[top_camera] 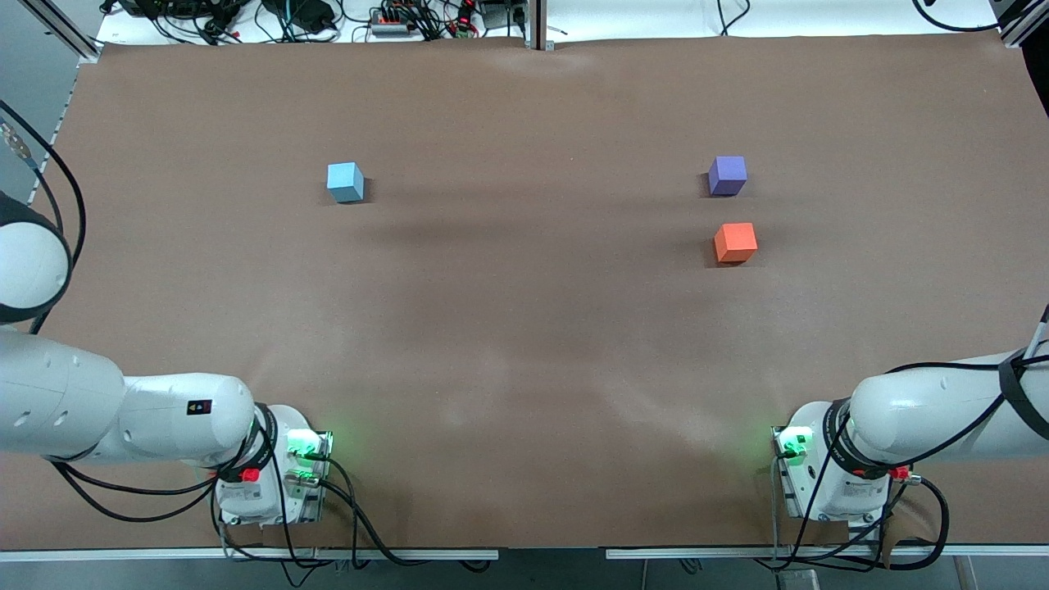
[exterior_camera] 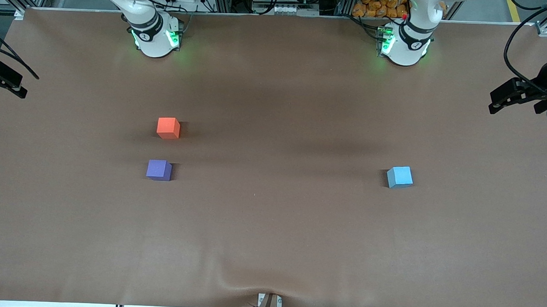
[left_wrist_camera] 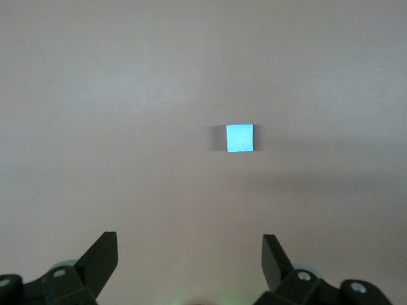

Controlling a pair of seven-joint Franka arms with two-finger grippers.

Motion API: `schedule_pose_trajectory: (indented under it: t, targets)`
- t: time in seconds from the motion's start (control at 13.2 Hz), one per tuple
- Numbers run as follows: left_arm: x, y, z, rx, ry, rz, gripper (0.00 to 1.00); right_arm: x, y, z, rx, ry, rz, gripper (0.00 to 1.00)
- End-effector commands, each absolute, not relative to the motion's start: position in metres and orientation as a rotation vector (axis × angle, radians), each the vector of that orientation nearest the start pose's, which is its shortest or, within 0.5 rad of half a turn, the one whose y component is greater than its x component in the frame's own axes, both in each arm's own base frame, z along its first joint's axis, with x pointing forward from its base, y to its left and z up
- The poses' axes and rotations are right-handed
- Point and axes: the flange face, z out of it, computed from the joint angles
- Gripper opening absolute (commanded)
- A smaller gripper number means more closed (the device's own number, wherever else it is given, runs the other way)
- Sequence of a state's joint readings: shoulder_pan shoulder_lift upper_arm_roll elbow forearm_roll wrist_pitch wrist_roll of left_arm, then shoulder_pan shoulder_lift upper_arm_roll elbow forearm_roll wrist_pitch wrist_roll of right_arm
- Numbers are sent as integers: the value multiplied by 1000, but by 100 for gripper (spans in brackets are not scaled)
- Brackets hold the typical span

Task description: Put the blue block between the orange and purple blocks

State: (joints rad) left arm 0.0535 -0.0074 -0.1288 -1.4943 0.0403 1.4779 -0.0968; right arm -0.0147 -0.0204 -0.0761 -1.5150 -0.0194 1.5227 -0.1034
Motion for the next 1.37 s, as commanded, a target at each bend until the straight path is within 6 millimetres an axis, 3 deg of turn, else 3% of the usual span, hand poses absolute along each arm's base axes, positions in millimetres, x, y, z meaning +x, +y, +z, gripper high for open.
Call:
schedule_pose_trajectory:
  t: [0.0,0.83,1.06,1.29]
  targets:
    - [539,-37,662,-3097,-31,6,100,541,-51,662,-3162,2,-41,100]
    - [539,-38,662,-3109,-26,8,100,534,-47,657,-3117,30,21,100]
    - [538,-39,665,-3097,-24,-1,100,535,-61,655,-3087,76,18,100]
    - [538,-36,665,-3100,-23,0,100,535,-61,655,-3087,74,18,100]
